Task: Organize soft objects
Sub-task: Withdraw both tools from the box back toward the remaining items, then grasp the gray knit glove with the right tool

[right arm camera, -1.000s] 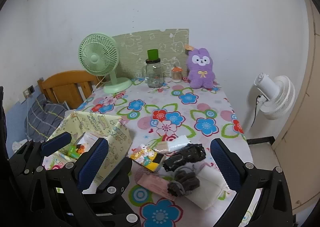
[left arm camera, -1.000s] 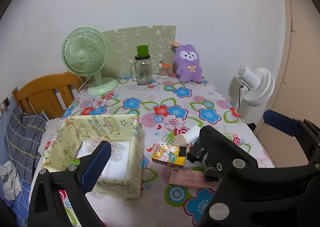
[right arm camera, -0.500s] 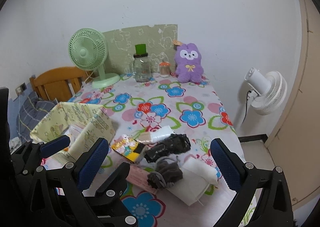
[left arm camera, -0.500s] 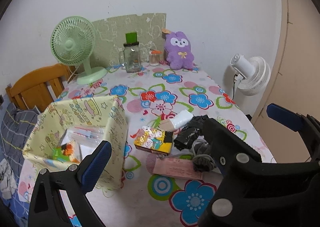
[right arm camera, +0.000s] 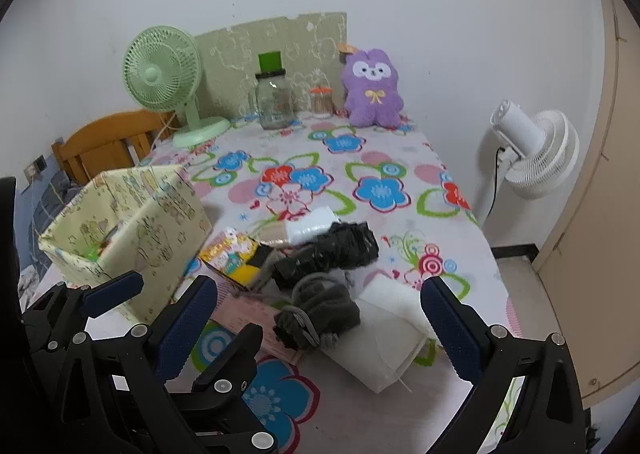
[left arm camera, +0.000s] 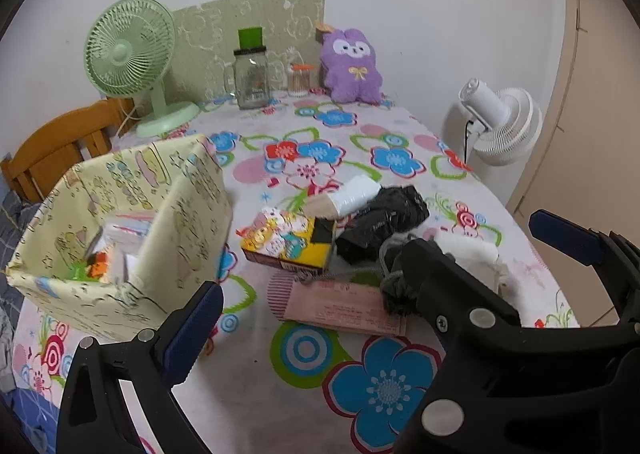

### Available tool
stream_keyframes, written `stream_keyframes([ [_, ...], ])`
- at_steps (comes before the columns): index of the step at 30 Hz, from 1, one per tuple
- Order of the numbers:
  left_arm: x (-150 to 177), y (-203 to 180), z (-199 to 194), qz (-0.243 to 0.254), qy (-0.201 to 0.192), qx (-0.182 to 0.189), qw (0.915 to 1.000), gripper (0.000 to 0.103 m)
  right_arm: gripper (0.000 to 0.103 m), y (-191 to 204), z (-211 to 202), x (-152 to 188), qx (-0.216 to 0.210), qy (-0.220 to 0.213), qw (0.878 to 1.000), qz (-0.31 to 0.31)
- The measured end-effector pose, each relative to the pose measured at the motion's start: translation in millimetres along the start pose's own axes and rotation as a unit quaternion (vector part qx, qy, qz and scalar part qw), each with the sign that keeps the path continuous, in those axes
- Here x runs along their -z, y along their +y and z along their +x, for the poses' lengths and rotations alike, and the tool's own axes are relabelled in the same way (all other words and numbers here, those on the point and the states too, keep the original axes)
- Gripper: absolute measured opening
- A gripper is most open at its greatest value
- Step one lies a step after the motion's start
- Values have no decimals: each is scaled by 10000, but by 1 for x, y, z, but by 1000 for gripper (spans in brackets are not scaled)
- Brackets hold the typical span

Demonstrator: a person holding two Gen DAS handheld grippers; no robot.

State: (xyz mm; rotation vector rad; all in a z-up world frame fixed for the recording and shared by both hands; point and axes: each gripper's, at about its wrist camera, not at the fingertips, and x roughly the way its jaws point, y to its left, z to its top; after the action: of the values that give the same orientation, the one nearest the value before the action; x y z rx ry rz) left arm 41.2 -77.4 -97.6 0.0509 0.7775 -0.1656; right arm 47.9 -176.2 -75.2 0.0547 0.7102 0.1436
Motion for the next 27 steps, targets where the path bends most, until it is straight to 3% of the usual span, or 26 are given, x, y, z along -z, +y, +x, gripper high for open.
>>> stream_keyframes([
  [14, 13, -3, 27, 88, 330, -20, 9994, 101, 102, -4, 30, 15, -12, 296, 9996, -24],
  [27, 20, -6, 47, 145, 640, -23, 9978, 101, 91, -6, 59, 23, -145, 637, 9978, -67],
])
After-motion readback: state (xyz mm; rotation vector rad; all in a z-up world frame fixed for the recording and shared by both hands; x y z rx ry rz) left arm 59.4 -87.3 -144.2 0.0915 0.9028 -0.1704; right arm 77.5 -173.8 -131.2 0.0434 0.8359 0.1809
